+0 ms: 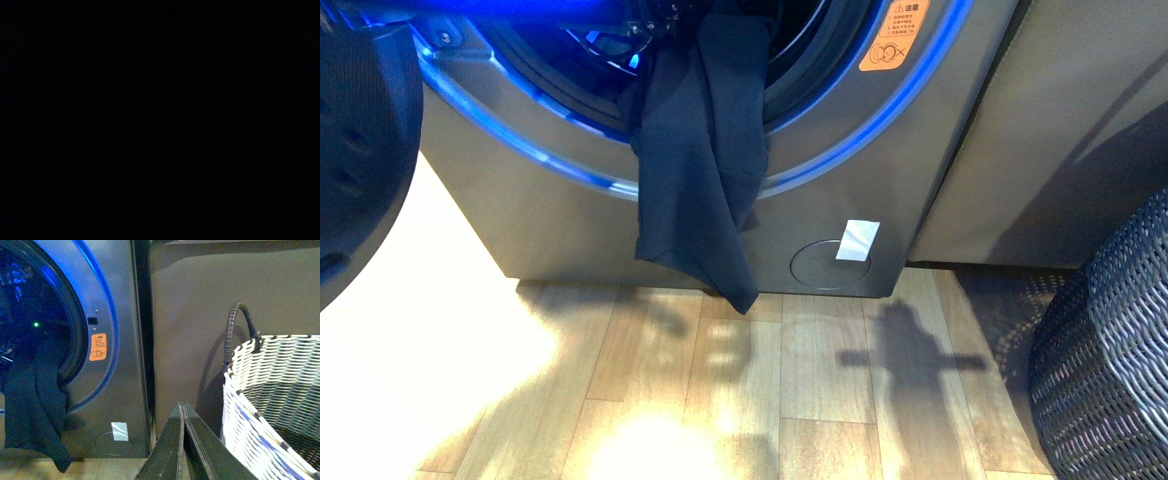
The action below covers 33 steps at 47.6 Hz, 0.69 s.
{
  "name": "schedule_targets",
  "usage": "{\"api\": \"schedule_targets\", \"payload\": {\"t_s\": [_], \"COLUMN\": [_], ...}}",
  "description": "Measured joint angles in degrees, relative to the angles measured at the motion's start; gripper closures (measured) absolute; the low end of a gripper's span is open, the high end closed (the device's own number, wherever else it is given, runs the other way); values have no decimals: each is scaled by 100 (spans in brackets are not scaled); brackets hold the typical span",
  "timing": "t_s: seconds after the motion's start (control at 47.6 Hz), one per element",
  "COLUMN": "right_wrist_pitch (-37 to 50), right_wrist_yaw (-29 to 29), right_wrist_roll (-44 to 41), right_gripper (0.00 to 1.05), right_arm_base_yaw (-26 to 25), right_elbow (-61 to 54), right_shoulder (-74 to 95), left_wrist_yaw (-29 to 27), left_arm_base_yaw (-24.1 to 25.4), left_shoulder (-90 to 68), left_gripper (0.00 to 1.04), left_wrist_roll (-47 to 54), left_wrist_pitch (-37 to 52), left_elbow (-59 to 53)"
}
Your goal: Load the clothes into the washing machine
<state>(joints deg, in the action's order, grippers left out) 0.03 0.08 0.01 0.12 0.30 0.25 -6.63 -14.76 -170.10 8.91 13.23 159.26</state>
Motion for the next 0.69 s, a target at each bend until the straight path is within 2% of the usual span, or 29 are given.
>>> {"api": "schedule_targets", "payload": {"t_s": [0.21, 0.231, 0.252, 0.42, 0.462, 0.504, 0.525, 0.588, 0.609, 0.672, 0.693], "right_wrist_pitch": [0, 0, 0, 0, 0, 0, 0, 0, 0, 0, 0], "right_wrist_yaw": [0, 2, 0, 2, 0, 2, 2, 2, 2, 0, 0], "right_wrist_roll": [-2, -2, -2, -2, -2, -2, -2, -2, -2, -2, -2], "right_gripper": [102, 102, 102, 102, 102, 102, 102, 102, 102, 102, 102], "right_arm_base_yaw": [0, 0, 0, 0, 0, 0, 0, 0, 0, 0, 0], "right_elbow": [0, 0, 0, 0, 0, 0, 0, 0, 0, 0, 0], "right_shoulder": [0, 0, 0, 0, 0, 0, 0, 0, 0, 0, 0], "left_wrist_yaw": [-282, -304, -304, -330, -321, -321, -321, -319, -319, -293, -293], "left_arm_base_yaw": [-4, -4, -4, 15, 20, 31, 31, 50, 50, 76, 76], "left_shoulder": [-50, -50, -50, -98, -120, -144, -144, -177, -177, -184, -184], "left_gripper": [92, 87, 87, 54, 50, 43, 43, 31, 31, 17, 17], "left_wrist_roll": [396, 396, 396, 459, 459, 459, 459, 461, 461, 479, 479], "left_wrist_pitch": [-505, -562, -562, -874, -905, -960, -960, -1023, -1023, -1051, -1051], "left_elbow": [472, 507, 507, 579, 579, 581, 581, 581, 581, 581, 581]}}
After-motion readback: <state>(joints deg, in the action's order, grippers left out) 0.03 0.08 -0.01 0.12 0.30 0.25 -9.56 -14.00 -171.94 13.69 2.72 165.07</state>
